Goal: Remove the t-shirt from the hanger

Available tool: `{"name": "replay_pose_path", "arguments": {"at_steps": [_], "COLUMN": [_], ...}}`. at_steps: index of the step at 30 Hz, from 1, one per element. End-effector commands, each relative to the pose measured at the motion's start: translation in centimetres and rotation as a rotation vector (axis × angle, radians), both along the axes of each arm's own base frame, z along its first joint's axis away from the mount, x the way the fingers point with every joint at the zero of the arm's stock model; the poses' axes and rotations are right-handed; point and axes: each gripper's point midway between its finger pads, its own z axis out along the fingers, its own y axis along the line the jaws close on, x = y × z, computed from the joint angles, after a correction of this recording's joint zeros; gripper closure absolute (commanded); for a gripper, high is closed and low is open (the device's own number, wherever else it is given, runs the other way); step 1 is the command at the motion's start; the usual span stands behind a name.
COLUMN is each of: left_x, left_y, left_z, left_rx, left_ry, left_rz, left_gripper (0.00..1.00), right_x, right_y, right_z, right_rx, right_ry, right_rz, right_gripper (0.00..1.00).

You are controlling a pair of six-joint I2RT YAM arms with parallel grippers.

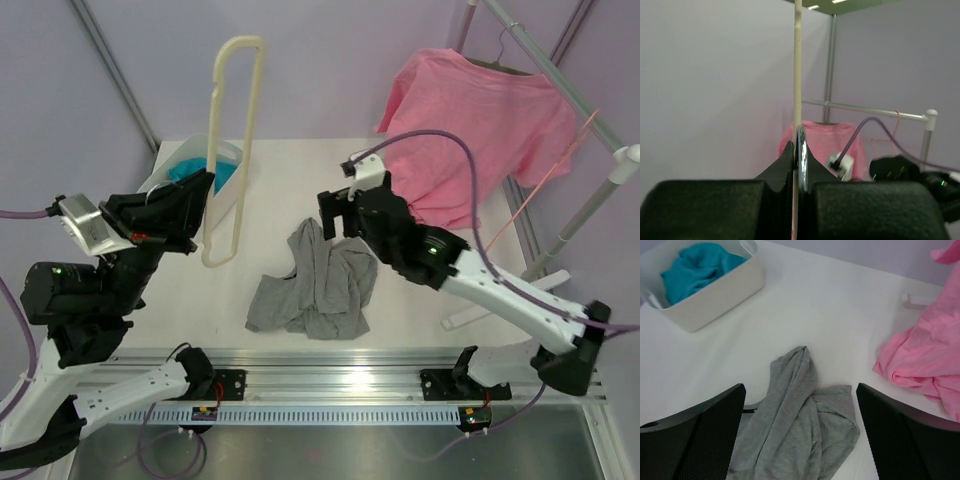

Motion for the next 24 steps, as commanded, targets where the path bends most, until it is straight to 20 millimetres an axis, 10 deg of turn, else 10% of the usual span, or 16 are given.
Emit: {"name": "replay_pose_path", "arguments": {"at_steps": [1,9,16,24], "left_x": [-1.0,-6.6,-9.5,-8.9], "left_y": [-3.2,-5.0,-6.7,-8.7], "left_z": [-6.1,-15.4,-21.3,-24.7], "left_rx": [0.176,0.414,0.594,0.709], "left_ry": [0.204,0.435,0.557,0.607], "left_rz": [-0.174,-0.484,-0.682,-0.730], "left_gripper": [1.00,1.00,1.00,1.00], "right_x": [-5.9,-17.9,-20.0,-20.7], "right_y": [-1.5,-7.1,-9.0,-4.1], "right_z": [5.2,9.2,9.7,9.6], "right_rx": [0.066,0.038,-0.009,-0.047], "right_ry": [-0.050,-0.174,-0.111,0.007], "right_rz": [0.282,0.772,0.822,1.034], "right_gripper": [0.01,0.01,0.01,0.07]}}
